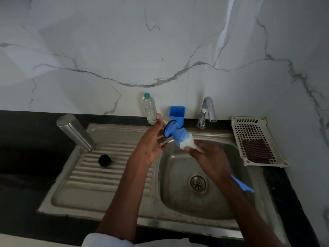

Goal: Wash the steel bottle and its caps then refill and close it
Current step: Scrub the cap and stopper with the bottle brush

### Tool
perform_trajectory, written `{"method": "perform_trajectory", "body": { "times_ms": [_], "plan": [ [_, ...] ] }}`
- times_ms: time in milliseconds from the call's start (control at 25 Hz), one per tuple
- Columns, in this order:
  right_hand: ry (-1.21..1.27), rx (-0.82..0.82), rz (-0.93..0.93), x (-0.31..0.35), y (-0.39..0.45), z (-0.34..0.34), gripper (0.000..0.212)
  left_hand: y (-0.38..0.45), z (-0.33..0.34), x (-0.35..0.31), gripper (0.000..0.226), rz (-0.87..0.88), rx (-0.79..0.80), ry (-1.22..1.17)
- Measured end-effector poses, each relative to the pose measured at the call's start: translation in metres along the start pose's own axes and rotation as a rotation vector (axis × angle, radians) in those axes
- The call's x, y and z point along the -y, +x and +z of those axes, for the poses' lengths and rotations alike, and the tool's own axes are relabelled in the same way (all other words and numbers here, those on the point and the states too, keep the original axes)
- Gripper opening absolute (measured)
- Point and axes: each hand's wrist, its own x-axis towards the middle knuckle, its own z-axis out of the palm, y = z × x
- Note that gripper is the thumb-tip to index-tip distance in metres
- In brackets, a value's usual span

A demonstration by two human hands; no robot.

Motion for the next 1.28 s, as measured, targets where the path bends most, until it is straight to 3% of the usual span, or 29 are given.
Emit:
{"method": "perform_trajectory", "body": {
  "times_ms": [80,120,240,280,320,360,440,480,520,560,640,720,760,880,920,960,1000,1120,1160,1200,1280],
  "plan": [
    [-0.365,-0.211,-0.190,-0.003,-0.002,0.004,0.045,0.001,0.007,0.000,0.027,-0.042,-0.060,-0.004],
    [-0.304,-0.179,-0.171,-0.004,-0.001,0.005,0.045,0.000,0.010,0.002,0.021,-0.025,-0.063,-0.046],
    [0.572,0.353,0.297,0.004,0.003,-0.007,0.041,0.003,0.006,0.006,0.023,0.131,0.083,-0.141],
    [0.688,0.434,0.351,0.007,0.002,-0.012,0.038,0.002,0.006,0.003,0.029,0.157,0.135,-0.118],
    [0.677,0.415,0.311,0.007,0.002,-0.015,0.034,0.001,0.006,0.001,0.031,0.148,0.144,-0.067],
    [0.529,0.329,0.178,0.006,0.002,-0.016,0.030,0.000,0.009,-0.003,0.033,0.118,0.104,0.005],
    [-0.137,-0.008,-0.099,-0.002,0.005,-0.012,0.035,0.001,0.018,-0.004,0.037,0.073,-0.059,0.106],
    [-0.303,-0.133,-0.162,-0.004,0.004,-0.007,0.042,0.004,0.018,-0.001,0.039,0.062,-0.093,0.069],
    [-0.315,-0.140,-0.162,-0.001,0.003,-0.003,0.044,0.004,0.019,0.000,0.042,0.067,-0.089,-0.014],
    [-0.070,-0.025,-0.033,0.003,0.001,-0.003,0.041,0.003,0.018,0.001,0.043,0.091,-0.041,-0.087],
    [0.681,0.427,0.379,0.015,-0.001,-0.009,0.039,0.005,0.012,0.004,0.051,0.158,0.097,-0.168],
    [0.866,0.512,0.454,0.018,-0.005,-0.014,0.039,0.004,0.004,0.003,0.067,0.169,0.201,-0.152],
    [0.750,0.425,0.354,0.016,-0.006,-0.014,0.034,0.004,0.002,0.002,0.073,0.134,0.188,-0.124],
    [-0.267,-0.074,-0.110,0.006,-0.009,-0.003,0.040,0.006,0.007,0.003,0.059,-0.016,-0.067,0.060],
    [-0.406,-0.172,-0.158,0.003,-0.006,0.002,0.047,0.007,0.008,0.006,0.050,-0.039,-0.123,0.083],
    [-0.402,-0.169,-0.135,0.004,-0.004,0.003,0.050,0.008,0.009,0.008,0.043,-0.033,-0.132,0.089],
    [-0.251,-0.077,-0.036,0.002,-0.002,0.003,0.048,0.008,0.009,0.011,0.040,-0.005,-0.118,0.098],
    [0.761,0.480,0.478,0.004,-0.001,-0.006,0.042,0.008,0.004,0.011,0.048,0.102,0.048,0.039],
    [0.879,0.540,0.515,0.001,-0.001,-0.007,0.042,0.007,0.000,0.008,0.052,0.104,0.120,0.003],
    [0.873,0.517,0.469,0.001,0.000,-0.008,0.040,0.008,-0.002,0.005,0.053,0.091,0.170,-0.018],
    [0.462,0.241,0.191,-0.003,0.001,-0.004,0.033,0.009,-0.003,0.001,0.048,0.040,0.155,0.011]
  ]
}}
